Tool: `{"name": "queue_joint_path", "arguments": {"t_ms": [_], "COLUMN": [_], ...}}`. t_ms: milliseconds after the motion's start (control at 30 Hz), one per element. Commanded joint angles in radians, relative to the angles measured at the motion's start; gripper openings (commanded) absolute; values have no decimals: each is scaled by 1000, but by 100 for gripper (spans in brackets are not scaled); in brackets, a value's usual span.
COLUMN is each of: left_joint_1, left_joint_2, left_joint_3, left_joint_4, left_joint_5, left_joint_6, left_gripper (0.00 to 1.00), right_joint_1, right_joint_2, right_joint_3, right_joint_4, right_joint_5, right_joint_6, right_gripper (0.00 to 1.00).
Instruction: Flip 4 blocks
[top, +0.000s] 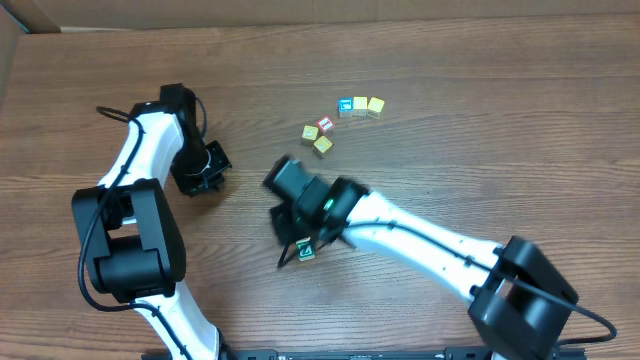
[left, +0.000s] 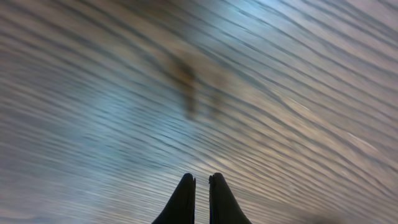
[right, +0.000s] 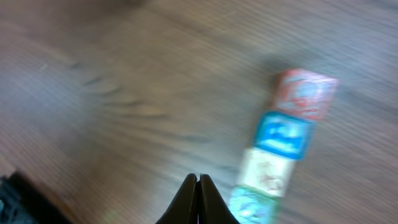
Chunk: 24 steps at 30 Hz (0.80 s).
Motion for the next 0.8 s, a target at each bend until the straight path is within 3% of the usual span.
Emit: {"name": "queue_joint_path", "arguments": {"t_ms": [0,133,333,467,600,667,767], "left_joint_1": [31,36,27,27,27,27,27], "left_joint_2": [-6,-6,-5,-5,-6,-5,-6], "left_joint_3": [10,10,10,10,10,10,10], "left_joint_4": [-3,-6,-22,-27,-38,-37,-37], "left_joint_5": [-49,-48,-48,-48,-49,-48,-48], "left_joint_6": [-55,-62,-62,-62,-62,-62,-62], "left_gripper": [4,4,9,21,26,39,50], "right_joint_1": [103,167,123,116,116,111,96], "right_joint_2": [13,74,166,219,282,313,349], "right_joint_3": [1,39,330,396,393,393,393], "right_joint_4": [29,34,-200,-250,-252,-236,-197], "right_joint_5": [167,263,207,196,232,276,293], "right_joint_6": [43,52,93,97,97,96,93], "right_gripper": [4,6,5,4,4,4,4]}}
